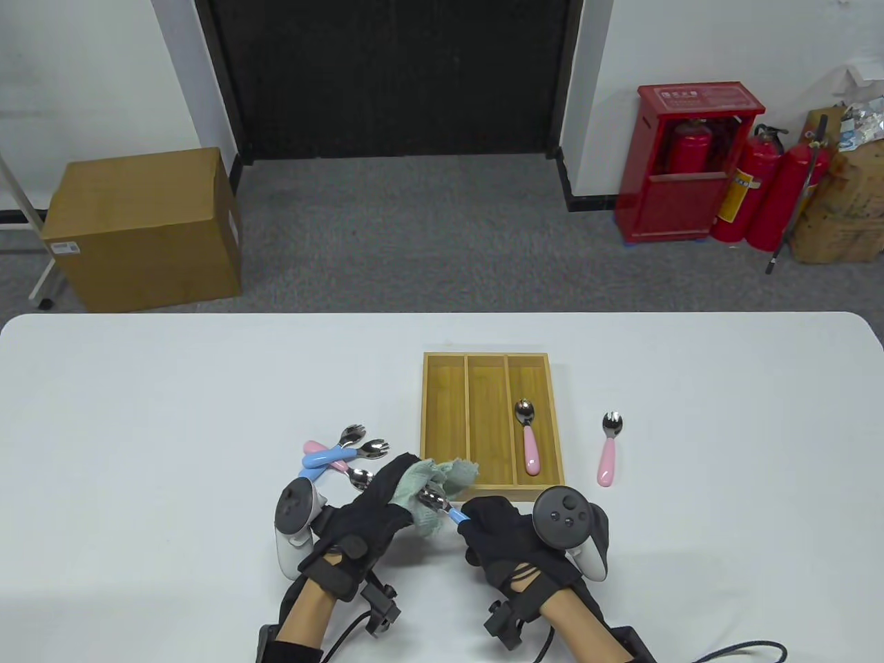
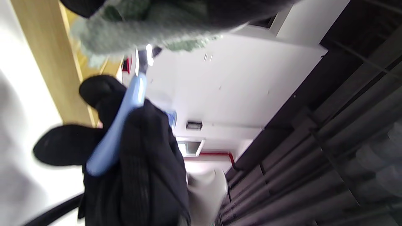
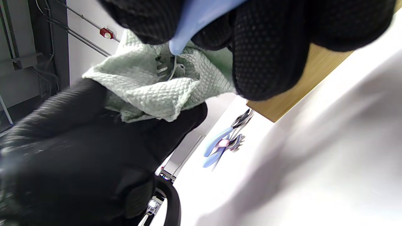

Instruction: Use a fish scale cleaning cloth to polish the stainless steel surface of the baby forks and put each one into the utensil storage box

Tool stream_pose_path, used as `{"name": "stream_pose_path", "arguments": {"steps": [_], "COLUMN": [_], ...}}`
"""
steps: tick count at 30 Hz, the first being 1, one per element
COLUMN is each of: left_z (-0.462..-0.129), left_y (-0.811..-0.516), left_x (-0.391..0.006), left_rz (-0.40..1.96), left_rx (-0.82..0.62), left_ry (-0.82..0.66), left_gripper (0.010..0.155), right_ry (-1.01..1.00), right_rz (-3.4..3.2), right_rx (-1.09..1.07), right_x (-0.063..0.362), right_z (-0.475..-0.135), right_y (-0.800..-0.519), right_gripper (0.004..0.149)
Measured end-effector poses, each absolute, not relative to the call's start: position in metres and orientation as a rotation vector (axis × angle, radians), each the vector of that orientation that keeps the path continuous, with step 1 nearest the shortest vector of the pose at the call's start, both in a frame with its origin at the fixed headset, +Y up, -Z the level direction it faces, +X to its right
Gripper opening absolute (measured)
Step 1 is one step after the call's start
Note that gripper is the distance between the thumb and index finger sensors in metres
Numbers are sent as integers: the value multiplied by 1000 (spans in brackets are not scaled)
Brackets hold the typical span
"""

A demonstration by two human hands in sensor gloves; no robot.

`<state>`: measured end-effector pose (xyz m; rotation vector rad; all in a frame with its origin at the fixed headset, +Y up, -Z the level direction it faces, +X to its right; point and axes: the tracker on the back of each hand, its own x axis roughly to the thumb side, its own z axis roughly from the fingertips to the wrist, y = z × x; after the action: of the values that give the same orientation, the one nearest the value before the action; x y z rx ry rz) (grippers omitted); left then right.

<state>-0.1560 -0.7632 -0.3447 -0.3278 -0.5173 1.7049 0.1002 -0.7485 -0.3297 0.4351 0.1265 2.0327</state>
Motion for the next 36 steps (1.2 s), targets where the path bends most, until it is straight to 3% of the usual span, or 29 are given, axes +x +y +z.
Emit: {"name": "stream_pose_path", "arguments": {"steps": [7,13,18,20,24,30,36], "left_z": [-343,-341,-343,-343,-343,-341,-340], "left_y": [-760,-750,-753,-758,-764,-758,-749], "left_x": [-153,-166,-168,-165,-155,-152,-157], "left_rz": [1696,1513,1553,1556,1590,1554,1435], "left_rx": [-332,-27,-65,-180,-314,-209,-51], "left_ry": [-505,-329,-324,-335,-378,-330,-275], "left_gripper": [61,59,72,78,69,54,50], "right_ry": [101,76,45,50,73,75,53], "right_rz": [2038,1983,1907,1875,1934,1959,2026], "right_rx": [436,518,623,656,691,644,649], "right_x": [105,102,96,94,90,92,88], "right_z": [-332,-331,-329,-328,-326,-327,-326], "right_y": [-750,-748,-743,-741,-742,-742,-741], "right_gripper": [45,44,45,45,44,42,44]}}
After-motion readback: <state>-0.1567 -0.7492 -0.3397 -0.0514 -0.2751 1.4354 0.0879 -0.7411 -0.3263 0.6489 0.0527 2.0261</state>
